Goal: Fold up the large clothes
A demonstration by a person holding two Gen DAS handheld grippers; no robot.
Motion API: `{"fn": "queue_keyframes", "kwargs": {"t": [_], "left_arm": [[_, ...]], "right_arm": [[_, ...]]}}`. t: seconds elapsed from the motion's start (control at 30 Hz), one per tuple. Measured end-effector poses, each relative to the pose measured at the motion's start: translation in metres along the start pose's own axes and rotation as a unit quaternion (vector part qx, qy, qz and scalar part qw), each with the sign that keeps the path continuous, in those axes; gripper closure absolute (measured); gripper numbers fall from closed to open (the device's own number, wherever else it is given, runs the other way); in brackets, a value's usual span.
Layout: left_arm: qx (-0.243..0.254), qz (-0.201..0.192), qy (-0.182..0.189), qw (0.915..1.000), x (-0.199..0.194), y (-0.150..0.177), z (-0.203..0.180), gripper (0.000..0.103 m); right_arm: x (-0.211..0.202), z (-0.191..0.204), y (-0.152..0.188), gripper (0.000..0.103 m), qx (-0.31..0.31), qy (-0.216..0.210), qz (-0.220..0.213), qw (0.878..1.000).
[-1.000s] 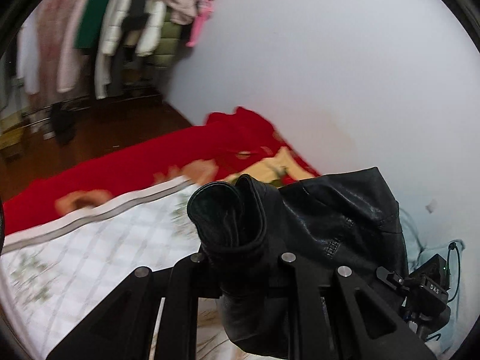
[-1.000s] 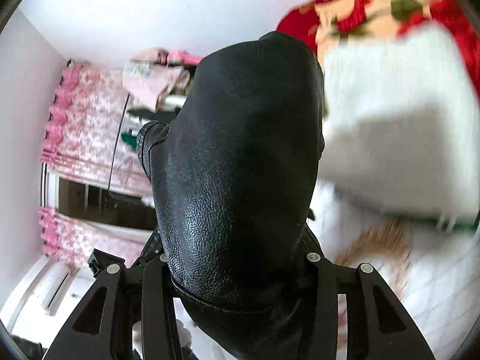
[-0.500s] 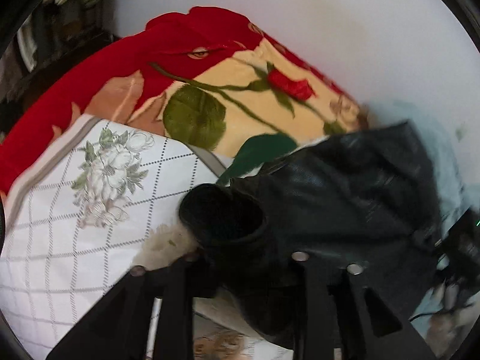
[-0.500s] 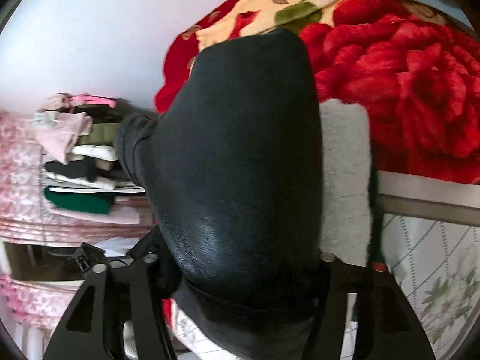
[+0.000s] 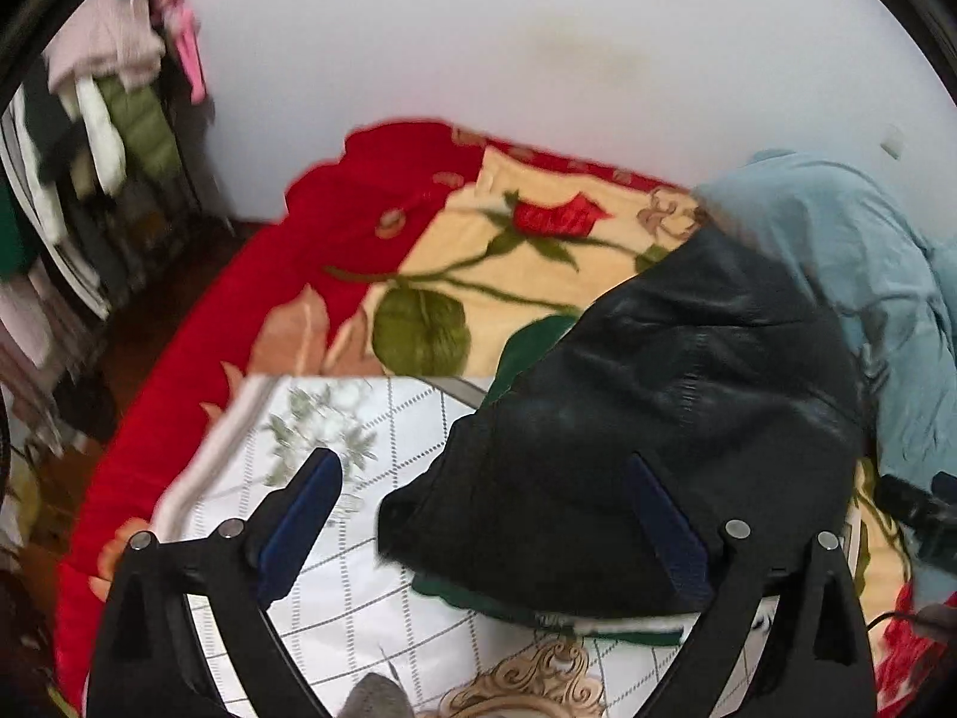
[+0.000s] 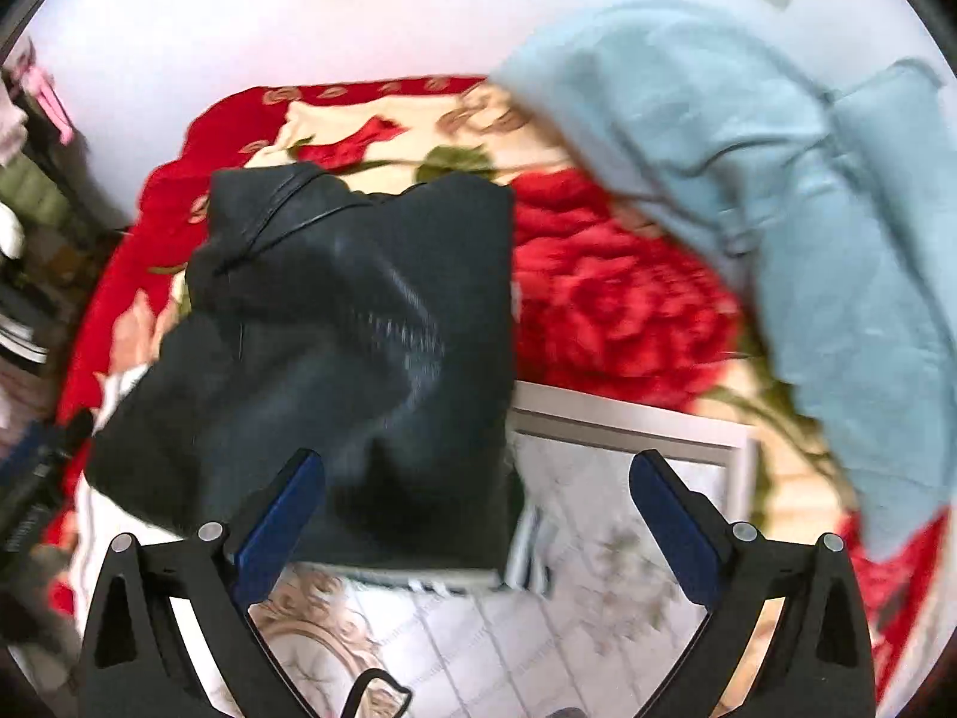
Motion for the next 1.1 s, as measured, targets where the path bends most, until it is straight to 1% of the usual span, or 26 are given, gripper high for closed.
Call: {"fn": "queue_keyframes", "kwargs": {"t": [0.1,0.13,0.17,0.3,0.43,0.5,0.53,0.7,0.83,0.97,1.1], "left_arm": [[0.015,-0.023,-0.003,0.9996,-0.045,0.014,-0.002,0.005],[0.018,-0.026,-0.003,0.9995,-0.056,0.018,-0.003,0.005],[0.024,-0.031,-0.001,0.9992,-0.076,0.026,-0.003,0.004],[0.041,-0.032,0.006,0.9986,-0.133,0.046,-0.002,0.004],[0.067,-0.039,0.017,0.9969,-0.2,0.073,-0.001,0.004],[0.072,-0.036,0.024,0.9965,-0.222,0.084,0.002,0.004],[0.074,-0.039,0.024,0.9962,-0.241,0.092,0.004,0.004],[0.079,-0.051,0.028,0.9951,-0.304,0.12,0.013,0.004],[0.073,-0.06,0.033,0.995,-0.345,0.135,0.021,0.004],[0.076,-0.079,0.023,0.9937,-0.384,0.147,0.027,0.004],[0.073,-0.092,0.027,0.9927,-0.412,0.158,0.036,0.004]], "right_arm": [[-0.041,0.004,0.046,0.0,0.008,0.032,-0.017,0.999],[-0.057,0.007,0.06,0.0,0.013,0.037,-0.024,0.999],[-0.069,0.01,0.073,0.0,0.015,0.042,-0.029,0.999],[-0.122,0.01,0.124,0.0,0.031,0.057,-0.051,0.997],[-0.193,0.009,0.181,0.0,0.045,0.07,-0.078,0.993],[-0.227,0.009,0.206,0.0,0.051,0.071,-0.085,0.993],[-0.244,0.008,0.219,0.0,0.055,0.072,-0.09,0.992],[-0.322,0.005,0.272,0.0,0.069,0.071,-0.113,0.989],[-0.374,0.004,0.308,0.0,0.068,0.066,-0.132,0.987],[-0.416,0.006,0.335,0.0,0.062,0.059,-0.139,0.987],[-0.458,0.01,0.363,0.0,0.057,0.061,-0.161,0.983]]}}
Point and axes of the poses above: each gripper's, at about its wrist camera, not at the fingertips, and x roughly the way its jaws point, z to its left, y to its underside, the point moved 1 cm from there along x, roughly the way its jaws point, and after that the axes turned 11 degrees about z, right-handed, at the moved point
